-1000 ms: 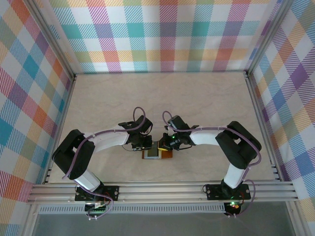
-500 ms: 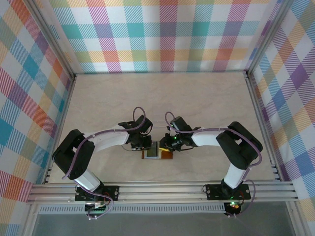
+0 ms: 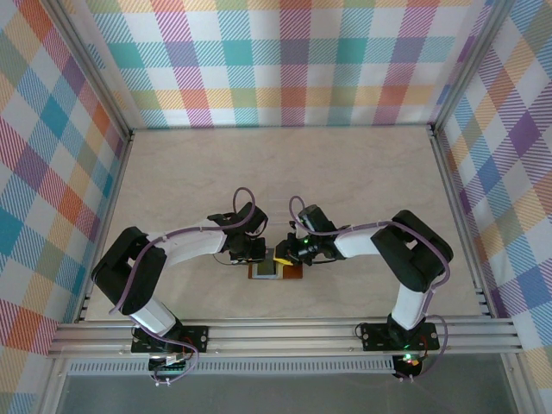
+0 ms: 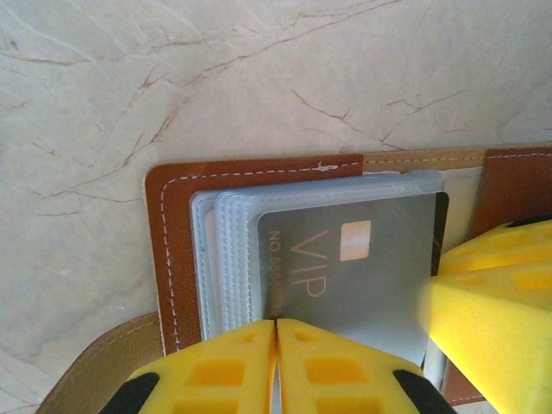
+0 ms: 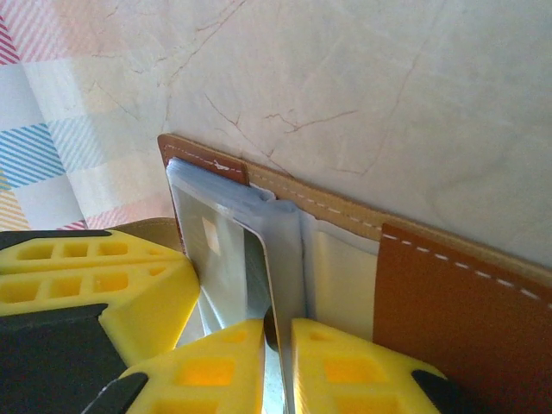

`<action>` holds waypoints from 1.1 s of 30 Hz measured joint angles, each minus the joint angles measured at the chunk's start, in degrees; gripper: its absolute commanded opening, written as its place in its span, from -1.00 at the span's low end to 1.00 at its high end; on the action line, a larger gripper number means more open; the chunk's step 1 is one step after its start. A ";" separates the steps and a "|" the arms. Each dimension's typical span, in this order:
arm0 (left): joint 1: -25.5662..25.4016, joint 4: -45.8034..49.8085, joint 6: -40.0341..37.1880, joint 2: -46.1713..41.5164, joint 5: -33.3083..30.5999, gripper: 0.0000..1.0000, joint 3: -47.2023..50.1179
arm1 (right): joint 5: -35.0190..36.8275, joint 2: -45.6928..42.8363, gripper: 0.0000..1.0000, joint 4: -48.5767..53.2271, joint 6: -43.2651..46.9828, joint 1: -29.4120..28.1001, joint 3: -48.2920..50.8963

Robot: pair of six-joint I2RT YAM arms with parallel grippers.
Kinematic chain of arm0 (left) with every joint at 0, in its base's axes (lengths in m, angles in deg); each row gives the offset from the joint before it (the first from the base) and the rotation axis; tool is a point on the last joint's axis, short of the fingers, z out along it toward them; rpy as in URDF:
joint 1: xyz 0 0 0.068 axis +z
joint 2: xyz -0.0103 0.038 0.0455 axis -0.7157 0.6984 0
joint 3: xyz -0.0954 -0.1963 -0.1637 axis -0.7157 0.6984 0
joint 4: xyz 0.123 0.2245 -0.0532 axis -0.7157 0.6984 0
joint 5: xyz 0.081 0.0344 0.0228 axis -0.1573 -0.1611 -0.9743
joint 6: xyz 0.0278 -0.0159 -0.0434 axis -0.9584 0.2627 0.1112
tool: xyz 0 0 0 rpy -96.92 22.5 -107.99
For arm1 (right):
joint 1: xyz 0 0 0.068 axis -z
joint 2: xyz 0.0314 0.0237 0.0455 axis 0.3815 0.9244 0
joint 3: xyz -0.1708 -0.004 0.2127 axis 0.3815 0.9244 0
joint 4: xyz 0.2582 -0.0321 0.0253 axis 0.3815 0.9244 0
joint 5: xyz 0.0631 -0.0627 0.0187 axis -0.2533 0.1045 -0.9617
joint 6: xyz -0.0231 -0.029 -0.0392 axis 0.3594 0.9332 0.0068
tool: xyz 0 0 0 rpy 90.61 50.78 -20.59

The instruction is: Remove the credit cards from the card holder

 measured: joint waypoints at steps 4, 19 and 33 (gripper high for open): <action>0.00 0.02 0.02 0.04 0.02 -0.78 -0.09 | -0.39 0.15 -0.75 -0.20 0.00 0.09 0.00; -0.07 0.50 0.02 0.04 -0.48 -0.65 -0.42 | 3.54 -2.93 -0.98 5.49 2.45 -0.07 -0.02; -0.72 5.35 -0.07 -0.09 -2.97 -0.71 -1.99 | 5.01 -4.04 -0.79 8.57 3.50 -0.04 -0.20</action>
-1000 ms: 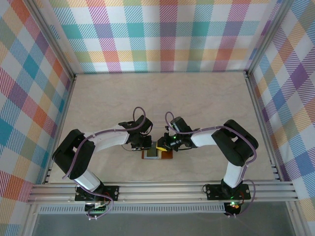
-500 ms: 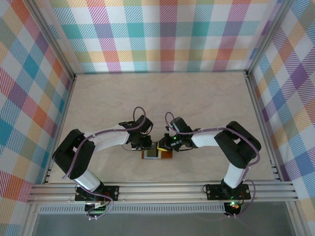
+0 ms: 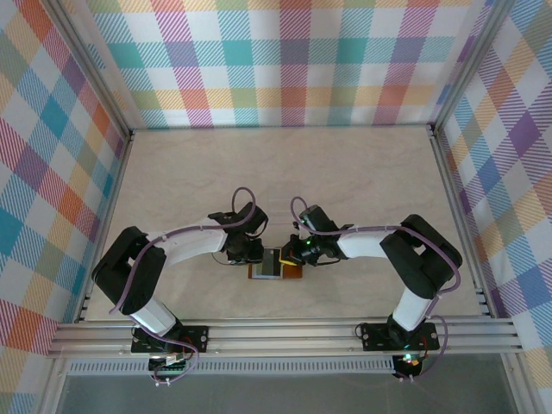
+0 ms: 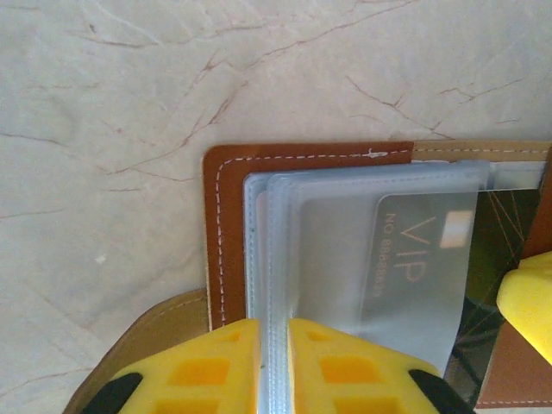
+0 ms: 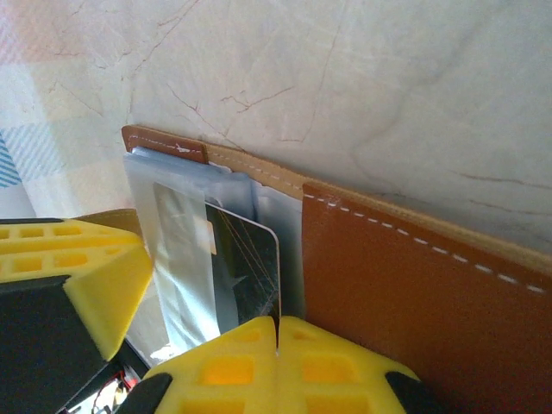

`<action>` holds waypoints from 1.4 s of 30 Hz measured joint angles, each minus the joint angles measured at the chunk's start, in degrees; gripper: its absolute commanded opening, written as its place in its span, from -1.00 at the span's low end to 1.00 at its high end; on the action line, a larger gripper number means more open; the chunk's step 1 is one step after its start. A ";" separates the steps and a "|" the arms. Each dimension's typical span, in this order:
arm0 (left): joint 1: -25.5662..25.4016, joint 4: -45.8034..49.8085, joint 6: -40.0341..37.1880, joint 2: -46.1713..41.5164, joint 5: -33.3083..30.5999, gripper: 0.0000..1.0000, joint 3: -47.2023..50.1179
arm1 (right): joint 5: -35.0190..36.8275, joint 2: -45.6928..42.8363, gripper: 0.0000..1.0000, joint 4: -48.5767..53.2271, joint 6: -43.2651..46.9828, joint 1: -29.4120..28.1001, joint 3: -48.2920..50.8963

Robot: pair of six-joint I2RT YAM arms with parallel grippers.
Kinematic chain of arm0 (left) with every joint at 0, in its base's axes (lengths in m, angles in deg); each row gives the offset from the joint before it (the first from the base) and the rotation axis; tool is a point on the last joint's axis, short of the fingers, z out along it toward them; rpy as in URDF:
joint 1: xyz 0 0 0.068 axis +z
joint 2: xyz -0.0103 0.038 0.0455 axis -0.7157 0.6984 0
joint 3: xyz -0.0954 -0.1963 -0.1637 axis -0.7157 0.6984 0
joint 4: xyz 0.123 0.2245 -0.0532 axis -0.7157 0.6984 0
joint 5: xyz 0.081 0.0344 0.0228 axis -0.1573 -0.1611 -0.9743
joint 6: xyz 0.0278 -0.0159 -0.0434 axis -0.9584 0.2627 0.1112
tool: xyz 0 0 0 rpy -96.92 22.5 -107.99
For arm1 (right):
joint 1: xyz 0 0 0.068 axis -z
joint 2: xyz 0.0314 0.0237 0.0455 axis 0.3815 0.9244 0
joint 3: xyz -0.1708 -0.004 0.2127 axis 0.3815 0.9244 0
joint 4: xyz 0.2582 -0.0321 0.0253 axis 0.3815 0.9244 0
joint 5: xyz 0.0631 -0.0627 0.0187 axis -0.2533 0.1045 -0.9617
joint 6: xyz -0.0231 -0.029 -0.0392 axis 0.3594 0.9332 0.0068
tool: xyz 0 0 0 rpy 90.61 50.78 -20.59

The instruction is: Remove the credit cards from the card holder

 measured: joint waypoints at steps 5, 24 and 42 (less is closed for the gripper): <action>-0.83 1.97 -0.83 -0.13 0.26 -0.78 -3.02 | -0.31 0.11 -0.71 -0.04 -0.02 0.00 0.00; -1.88 2.29 -3.17 4.94 1.75 -0.84 -4.85 | -6.29 1.75 -0.60 -9.90 -3.52 0.81 3.13; -1.99 2.84 -3.17 5.22 1.36 -0.81 -5.20 | -2.47 -2.60 -0.95 -0.94 0.52 1.66 2.47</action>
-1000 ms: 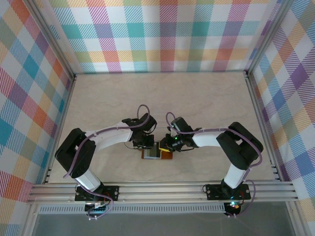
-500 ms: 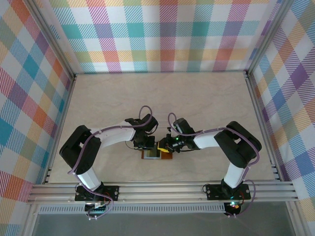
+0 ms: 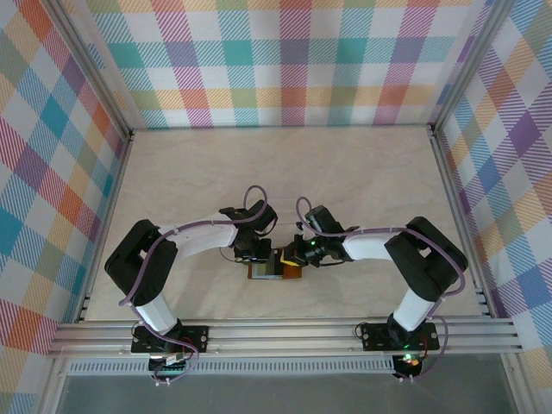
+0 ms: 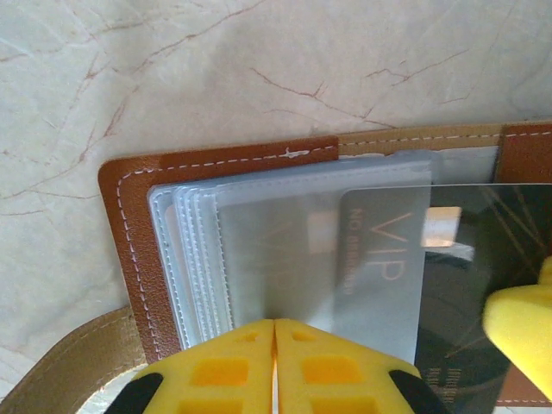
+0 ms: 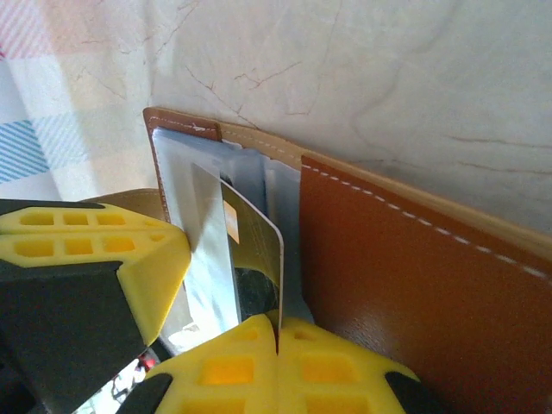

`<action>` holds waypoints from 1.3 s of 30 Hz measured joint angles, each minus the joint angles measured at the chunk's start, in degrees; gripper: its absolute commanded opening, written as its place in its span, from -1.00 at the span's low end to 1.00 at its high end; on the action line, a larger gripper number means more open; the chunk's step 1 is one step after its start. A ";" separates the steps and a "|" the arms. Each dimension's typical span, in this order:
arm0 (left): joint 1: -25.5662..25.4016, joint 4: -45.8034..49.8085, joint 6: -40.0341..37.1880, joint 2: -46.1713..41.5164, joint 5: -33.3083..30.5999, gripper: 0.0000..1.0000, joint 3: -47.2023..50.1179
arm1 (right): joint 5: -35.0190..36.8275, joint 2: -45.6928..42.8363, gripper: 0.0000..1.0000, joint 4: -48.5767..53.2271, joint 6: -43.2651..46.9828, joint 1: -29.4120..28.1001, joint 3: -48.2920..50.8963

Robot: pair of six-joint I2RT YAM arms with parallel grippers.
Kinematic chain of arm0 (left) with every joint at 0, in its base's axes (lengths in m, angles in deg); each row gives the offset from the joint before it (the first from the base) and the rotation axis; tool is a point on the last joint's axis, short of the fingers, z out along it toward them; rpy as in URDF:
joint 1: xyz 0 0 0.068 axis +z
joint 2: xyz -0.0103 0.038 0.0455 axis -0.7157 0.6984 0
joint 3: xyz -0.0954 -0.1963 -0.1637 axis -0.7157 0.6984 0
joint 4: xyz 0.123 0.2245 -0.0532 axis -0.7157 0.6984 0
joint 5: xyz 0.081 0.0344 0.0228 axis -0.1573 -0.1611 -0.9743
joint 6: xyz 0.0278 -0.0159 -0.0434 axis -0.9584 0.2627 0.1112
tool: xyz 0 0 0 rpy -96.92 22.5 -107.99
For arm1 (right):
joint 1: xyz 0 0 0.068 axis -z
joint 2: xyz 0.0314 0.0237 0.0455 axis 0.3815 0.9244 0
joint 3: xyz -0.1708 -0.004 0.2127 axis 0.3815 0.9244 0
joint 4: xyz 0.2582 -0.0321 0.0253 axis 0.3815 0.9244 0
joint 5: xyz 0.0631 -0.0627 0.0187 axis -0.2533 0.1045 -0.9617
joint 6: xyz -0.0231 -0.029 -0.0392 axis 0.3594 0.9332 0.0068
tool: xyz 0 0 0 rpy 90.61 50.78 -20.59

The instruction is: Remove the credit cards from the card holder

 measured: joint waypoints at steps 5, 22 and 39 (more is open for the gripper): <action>-0.04 0.04 0.02 -0.07 -0.04 -0.80 0.00 | 3.15 -3.28 -0.97 8.35 3.98 0.00 -2.29; -0.02 0.57 1.25 -5.64 -2.45 -0.74 0.15 | 12.74 -10.45 -1.00 34.03 22.71 0.04 -15.02; 7.28 -4.09 4.74 -11.32 0.07 -0.72 8.55 | 25.94 0.94 -1.00 57.16 82.73 0.04 -41.99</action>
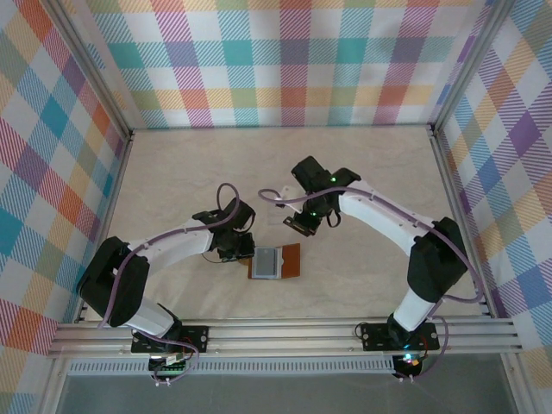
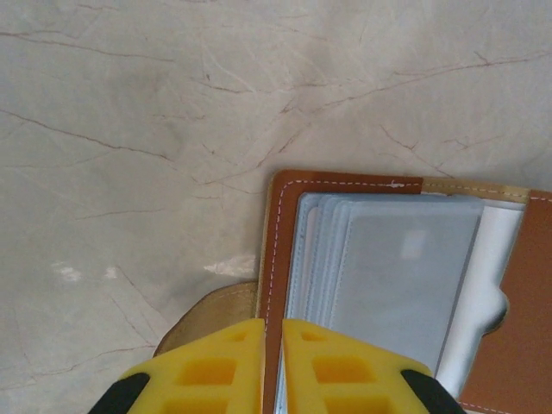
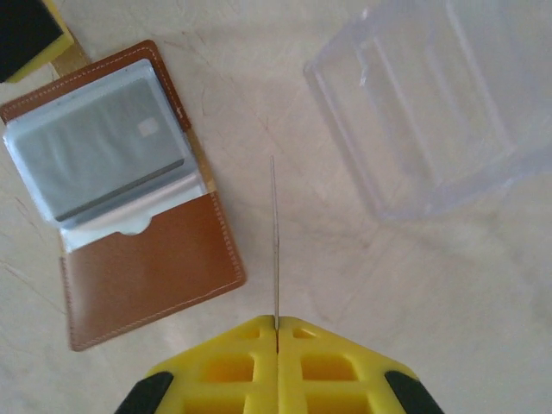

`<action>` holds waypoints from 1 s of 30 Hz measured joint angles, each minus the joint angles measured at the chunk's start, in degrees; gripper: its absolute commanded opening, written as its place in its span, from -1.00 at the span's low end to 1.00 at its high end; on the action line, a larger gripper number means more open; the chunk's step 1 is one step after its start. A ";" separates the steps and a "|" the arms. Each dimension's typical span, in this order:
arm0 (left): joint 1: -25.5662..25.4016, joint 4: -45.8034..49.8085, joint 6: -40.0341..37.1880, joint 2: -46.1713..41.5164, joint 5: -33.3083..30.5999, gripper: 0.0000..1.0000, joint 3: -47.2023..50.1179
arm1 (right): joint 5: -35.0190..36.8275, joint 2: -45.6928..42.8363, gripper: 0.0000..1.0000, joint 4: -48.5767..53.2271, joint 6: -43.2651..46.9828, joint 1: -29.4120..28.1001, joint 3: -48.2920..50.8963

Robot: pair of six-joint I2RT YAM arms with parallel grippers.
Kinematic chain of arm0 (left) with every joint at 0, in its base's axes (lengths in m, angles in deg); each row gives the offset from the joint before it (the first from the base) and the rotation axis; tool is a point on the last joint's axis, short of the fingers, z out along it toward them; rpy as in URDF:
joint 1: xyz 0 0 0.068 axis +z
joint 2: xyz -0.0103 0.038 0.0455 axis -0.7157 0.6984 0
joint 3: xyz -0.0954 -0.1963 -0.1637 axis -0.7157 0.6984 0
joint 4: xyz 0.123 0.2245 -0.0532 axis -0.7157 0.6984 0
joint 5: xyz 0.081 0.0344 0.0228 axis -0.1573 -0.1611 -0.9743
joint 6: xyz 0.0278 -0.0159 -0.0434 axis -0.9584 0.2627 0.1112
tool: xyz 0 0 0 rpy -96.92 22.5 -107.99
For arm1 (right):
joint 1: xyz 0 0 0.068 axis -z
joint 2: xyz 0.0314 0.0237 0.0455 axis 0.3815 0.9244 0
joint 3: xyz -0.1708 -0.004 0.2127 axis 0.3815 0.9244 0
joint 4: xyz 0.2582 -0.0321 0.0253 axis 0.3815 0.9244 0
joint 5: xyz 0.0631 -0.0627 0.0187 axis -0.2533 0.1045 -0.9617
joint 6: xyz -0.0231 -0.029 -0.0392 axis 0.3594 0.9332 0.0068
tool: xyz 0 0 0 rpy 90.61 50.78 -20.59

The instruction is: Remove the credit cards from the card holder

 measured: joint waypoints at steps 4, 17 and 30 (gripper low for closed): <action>0.87 -0.42 0.04 -0.66 0.59 -0.71 0.81 | 0.92 4.04 -1.00 3.58 9.81 0.00 -7.41; 2.25 -1.25 0.02 -0.76 1.25 -0.71 1.57 | 2.60 20.68 -1.00 12.37 24.02 0.20 -29.16; 2.36 -1.25 0.02 -0.76 1.22 -0.71 1.88 | 3.15 31.80 -1.00 17.75 26.32 1.44 -38.84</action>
